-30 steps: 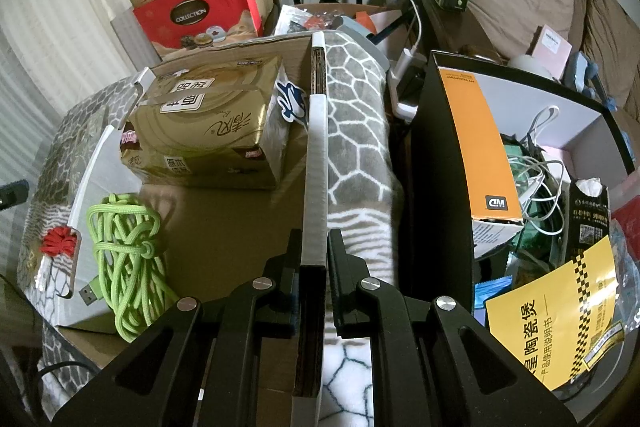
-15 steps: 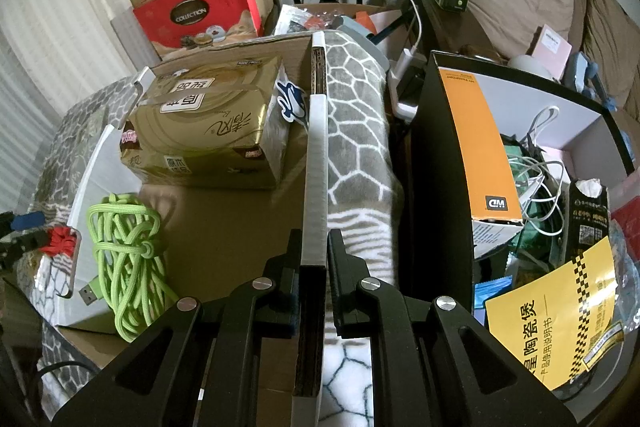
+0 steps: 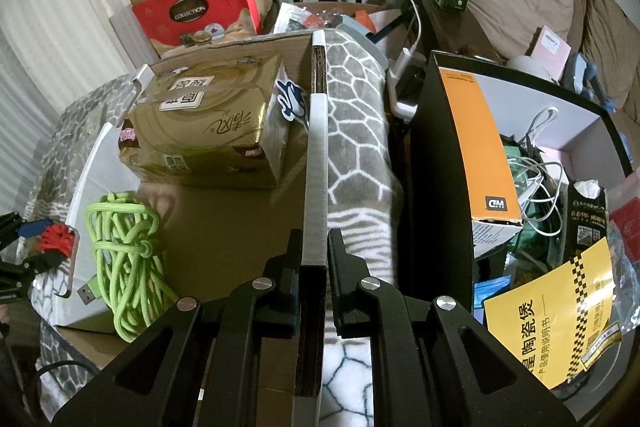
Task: Organize objects
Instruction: 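Grasp the red cable with the left tool, then carry the red cable with the left tool into the box and release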
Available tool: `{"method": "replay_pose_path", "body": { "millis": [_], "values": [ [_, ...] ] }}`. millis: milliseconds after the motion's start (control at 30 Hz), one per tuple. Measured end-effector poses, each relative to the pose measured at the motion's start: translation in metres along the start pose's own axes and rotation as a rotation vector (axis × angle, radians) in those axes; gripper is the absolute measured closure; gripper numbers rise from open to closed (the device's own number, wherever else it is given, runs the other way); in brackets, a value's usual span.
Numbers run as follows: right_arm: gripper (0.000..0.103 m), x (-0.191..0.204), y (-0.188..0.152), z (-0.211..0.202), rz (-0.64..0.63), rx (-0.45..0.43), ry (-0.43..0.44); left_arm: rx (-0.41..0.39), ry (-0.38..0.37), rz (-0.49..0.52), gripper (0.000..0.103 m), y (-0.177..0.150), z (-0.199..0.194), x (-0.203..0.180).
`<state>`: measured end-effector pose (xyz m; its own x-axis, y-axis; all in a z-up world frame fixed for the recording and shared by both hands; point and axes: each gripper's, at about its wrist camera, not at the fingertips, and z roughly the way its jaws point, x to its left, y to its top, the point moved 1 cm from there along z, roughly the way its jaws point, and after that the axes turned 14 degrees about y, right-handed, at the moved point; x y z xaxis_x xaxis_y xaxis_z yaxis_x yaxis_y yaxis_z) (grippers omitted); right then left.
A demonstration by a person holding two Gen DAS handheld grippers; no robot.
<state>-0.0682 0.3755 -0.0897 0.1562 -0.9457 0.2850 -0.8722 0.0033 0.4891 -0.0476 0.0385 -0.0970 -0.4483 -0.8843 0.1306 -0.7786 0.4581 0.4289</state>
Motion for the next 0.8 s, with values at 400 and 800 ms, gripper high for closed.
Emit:
{"method": "replay_pose_path", "body": {
  "millis": [400,800],
  "values": [
    [0.093,0.0,0.0,0.0,0.0,0.0,0.001,0.005,-0.017,0.02,0.073,-0.003,0.002,0.004],
    [0.093,0.0,0.0,0.0,0.0,0.0,0.0,-0.118,-0.103,-0.153,0.085,0.016,-0.048,0.018]
  ]
}}
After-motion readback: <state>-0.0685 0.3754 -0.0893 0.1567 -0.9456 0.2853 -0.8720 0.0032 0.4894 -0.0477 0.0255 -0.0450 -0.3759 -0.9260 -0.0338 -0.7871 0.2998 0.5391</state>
